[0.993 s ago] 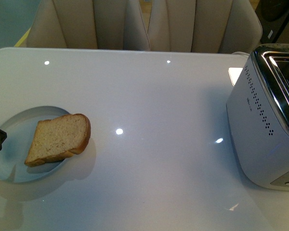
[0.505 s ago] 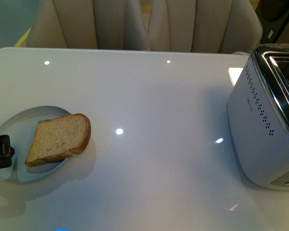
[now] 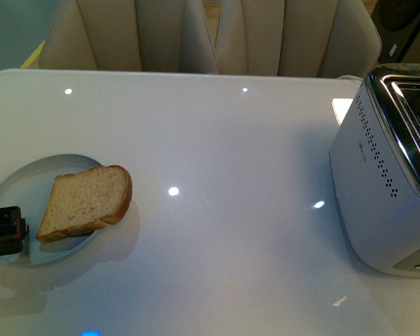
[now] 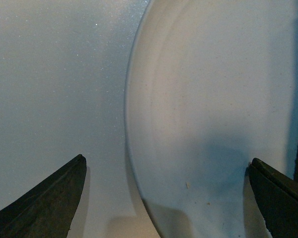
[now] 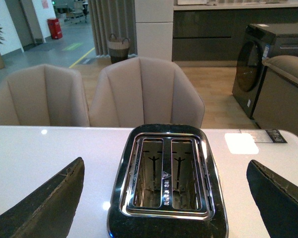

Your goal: Left arm holds plate, right arm toasts bread

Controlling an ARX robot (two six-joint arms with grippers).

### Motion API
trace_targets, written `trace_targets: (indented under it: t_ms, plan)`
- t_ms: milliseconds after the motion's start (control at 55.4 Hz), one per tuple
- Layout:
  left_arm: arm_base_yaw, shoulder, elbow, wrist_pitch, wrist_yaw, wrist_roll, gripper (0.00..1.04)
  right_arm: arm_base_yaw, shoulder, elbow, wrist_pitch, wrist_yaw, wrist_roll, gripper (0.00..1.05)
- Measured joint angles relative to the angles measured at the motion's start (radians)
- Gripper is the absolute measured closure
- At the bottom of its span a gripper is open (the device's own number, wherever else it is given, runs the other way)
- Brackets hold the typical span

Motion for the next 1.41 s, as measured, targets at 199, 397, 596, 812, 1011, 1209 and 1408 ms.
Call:
trace_targets:
  t_ms: [199,397,596,812,1011,1209,1408]
  plan:
    - [0.004,0.0,0.003,-0.017,0.008,0.0,0.69,0.0,0.0,0.0,0.0,0.0,0.0,0.09]
    - [0.027,-0.016,0.008,-0.04,0.041,-0.045,0.96,0.0,0.0,0.0,0.0,0.0,0.0,0.09]
    - [0.056,-0.034,0.006,-0.067,0.098,-0.124,1.01,0.0,0.0,0.0,0.0,0.0,0.0,0.09]
    - [0.096,-0.074,-0.023,-0.084,0.146,-0.162,1.01,0.0,0.0,0.0,0.0,0.0,0.0,0.09]
    - [0.126,-0.161,-0.066,-0.095,0.197,-0.202,1.01,0.0,0.0,0.0,0.0,0.0,0.0,0.09]
    - [0.134,-0.261,-0.109,-0.137,0.268,-0.283,1.01,0.0,0.0,0.0,0.0,0.0,0.0,0.09]
    - [0.091,-0.43,-0.142,-0.234,0.308,-0.38,1.01,0.0,0.0,0.0,0.0,0.0,0.0,0.09]
